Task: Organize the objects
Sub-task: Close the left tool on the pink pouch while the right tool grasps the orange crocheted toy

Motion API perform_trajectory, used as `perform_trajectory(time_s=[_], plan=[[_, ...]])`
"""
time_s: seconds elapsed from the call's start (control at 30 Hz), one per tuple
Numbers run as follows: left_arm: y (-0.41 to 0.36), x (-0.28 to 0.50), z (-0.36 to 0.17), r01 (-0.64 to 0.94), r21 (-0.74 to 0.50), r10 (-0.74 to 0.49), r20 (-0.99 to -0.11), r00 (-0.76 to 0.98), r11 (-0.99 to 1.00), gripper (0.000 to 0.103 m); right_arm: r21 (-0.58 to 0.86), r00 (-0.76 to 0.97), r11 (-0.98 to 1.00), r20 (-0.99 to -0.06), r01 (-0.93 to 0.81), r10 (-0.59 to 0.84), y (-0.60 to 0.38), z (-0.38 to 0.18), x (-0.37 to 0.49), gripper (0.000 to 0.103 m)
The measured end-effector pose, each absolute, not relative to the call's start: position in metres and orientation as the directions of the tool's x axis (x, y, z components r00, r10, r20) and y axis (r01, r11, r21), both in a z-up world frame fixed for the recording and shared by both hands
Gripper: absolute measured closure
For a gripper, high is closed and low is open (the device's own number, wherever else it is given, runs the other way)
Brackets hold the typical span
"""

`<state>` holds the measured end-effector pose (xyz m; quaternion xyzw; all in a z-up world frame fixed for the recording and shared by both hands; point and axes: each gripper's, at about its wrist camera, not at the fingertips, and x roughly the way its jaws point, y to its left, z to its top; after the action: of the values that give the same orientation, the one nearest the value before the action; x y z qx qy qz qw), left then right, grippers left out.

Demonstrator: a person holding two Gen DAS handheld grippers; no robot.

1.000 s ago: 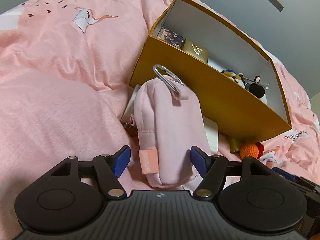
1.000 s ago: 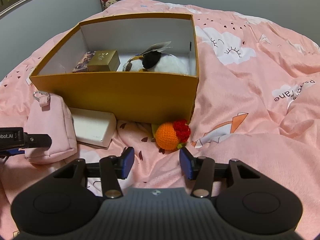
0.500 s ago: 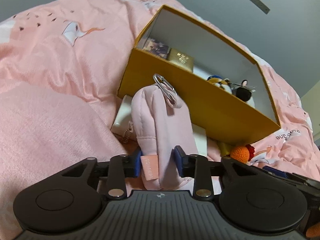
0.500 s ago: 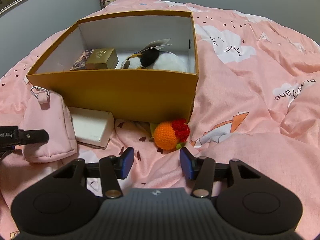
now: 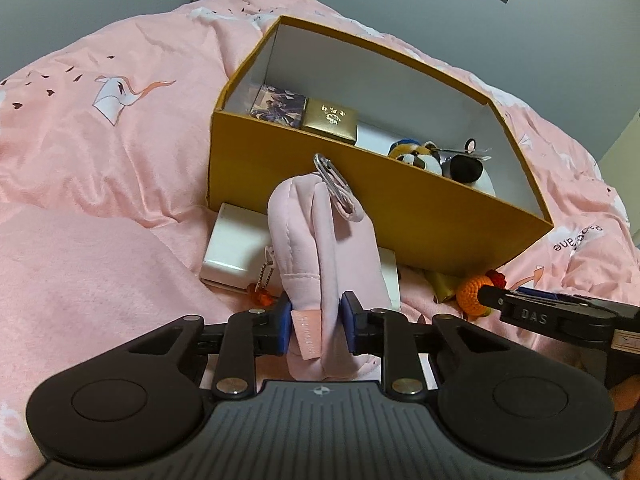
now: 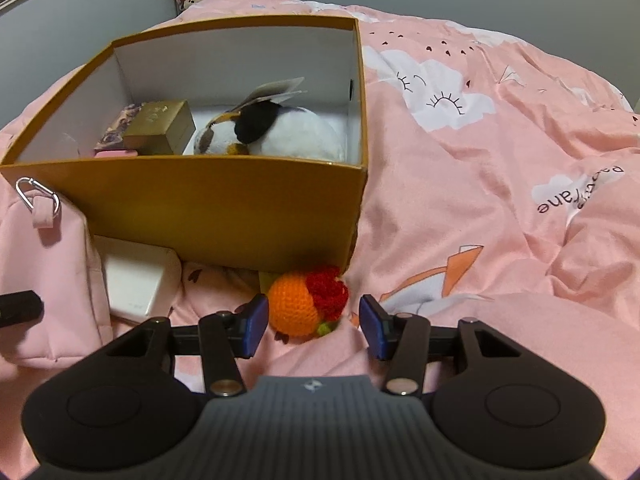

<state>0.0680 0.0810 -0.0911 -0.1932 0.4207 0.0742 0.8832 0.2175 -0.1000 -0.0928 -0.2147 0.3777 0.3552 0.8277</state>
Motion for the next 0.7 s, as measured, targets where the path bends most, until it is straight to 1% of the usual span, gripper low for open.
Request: perform_trajectory(time_s=[0.13, 0.37, 0.7], plan=[[0.080, 0.070, -0.095, -0.291, -0.278, -0.037, -0.778, 0.627, 0.915, 0.075, -0.090, 0.468, 0.655, -0.772, -0.750, 0.430, -0.098, -0.103, 0.222, 0.050], [0.081, 0.072, -0.099, -0.288, -0.283, -0.047, -0.783, 0.620, 0.915, 0.074, -0.049, 0.442, 0.644, -0.767, -0.763, 0.466, -0.098, -0.115, 0.228, 0.050], [0.080, 0.069, -0.098, -0.276, -0.293, -0.059, -0.775, 0.629, 0.915, 0.075, -0.039, 0.428, 0.630, -0.766, -0.776, 0.479, -0.099, -0.122, 0.230, 0.050]])
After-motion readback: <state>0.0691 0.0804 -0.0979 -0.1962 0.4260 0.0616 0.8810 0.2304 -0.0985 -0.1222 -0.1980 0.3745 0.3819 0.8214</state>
